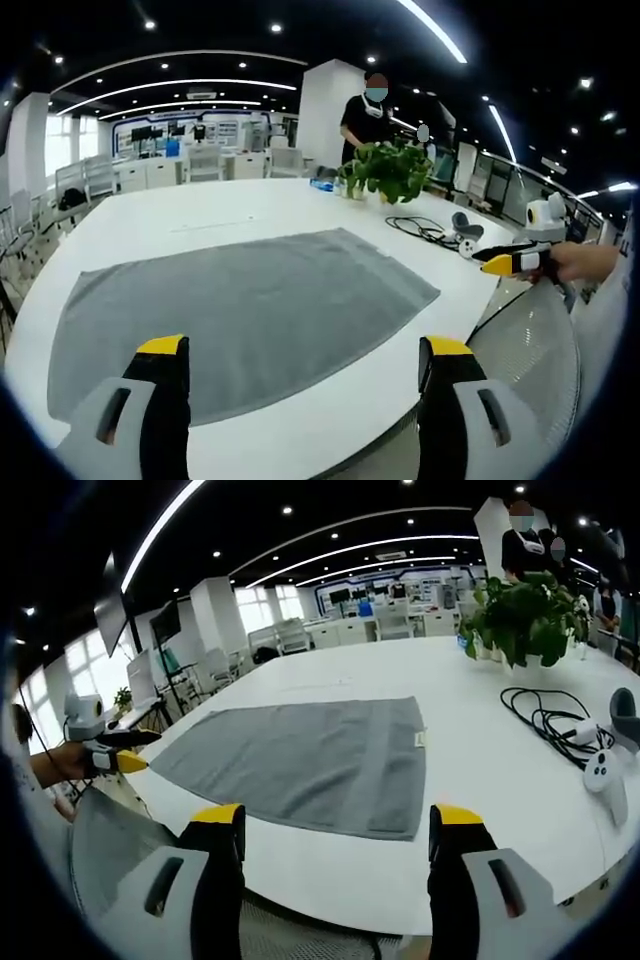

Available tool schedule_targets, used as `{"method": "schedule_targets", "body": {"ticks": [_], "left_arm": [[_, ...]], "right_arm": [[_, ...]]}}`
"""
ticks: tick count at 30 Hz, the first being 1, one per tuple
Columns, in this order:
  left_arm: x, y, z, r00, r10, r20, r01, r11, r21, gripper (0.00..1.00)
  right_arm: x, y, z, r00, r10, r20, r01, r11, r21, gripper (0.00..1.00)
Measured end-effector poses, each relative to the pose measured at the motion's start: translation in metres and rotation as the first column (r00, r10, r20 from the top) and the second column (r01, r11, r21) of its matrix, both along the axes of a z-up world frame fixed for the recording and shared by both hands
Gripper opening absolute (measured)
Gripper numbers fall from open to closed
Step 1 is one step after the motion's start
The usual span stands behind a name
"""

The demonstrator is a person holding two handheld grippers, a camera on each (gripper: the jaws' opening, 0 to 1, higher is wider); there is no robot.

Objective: Fold the towel on the table until its edges align and the towel forms a compact rectangular stack.

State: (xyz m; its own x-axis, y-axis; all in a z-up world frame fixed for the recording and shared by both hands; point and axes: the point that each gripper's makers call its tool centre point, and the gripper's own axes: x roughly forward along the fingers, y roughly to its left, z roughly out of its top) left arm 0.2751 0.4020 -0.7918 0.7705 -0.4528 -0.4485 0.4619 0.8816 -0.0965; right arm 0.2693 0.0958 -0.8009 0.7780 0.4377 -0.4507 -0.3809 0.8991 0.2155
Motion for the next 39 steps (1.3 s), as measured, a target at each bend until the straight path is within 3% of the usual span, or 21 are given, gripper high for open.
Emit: {"method": "schedule_targets", "body": {"ticks": [25, 31, 39], "left_arm": [[0.001, -0.006, -0.003, 1.000, -0.019, -0.012, 0.019, 1.000, 0.003, 0.98], [0.005, -0.008, -0.001, 0.999, -0.038, -0.015, 0.039, 0.999, 0.017, 0.98], [0.018, -0.014, 0.010, 0.998, -0.066, 0.006, 0.065, 0.997, 0.033, 0.98]], "right_arm": [[0.001, -0.003, -0.001, 1.000, -0.005, -0.007, 0.005, 1.000, 0.012, 0.74], [0.008, -0.012, 0.001, 1.000, -0.019, -0.004, 0.019, 0.999, 0.040, 0.75], [0.030, -0.032, 0.014, 0.999, -0.038, 0.038, 0.037, 0.999, 0.017, 0.74]]}}
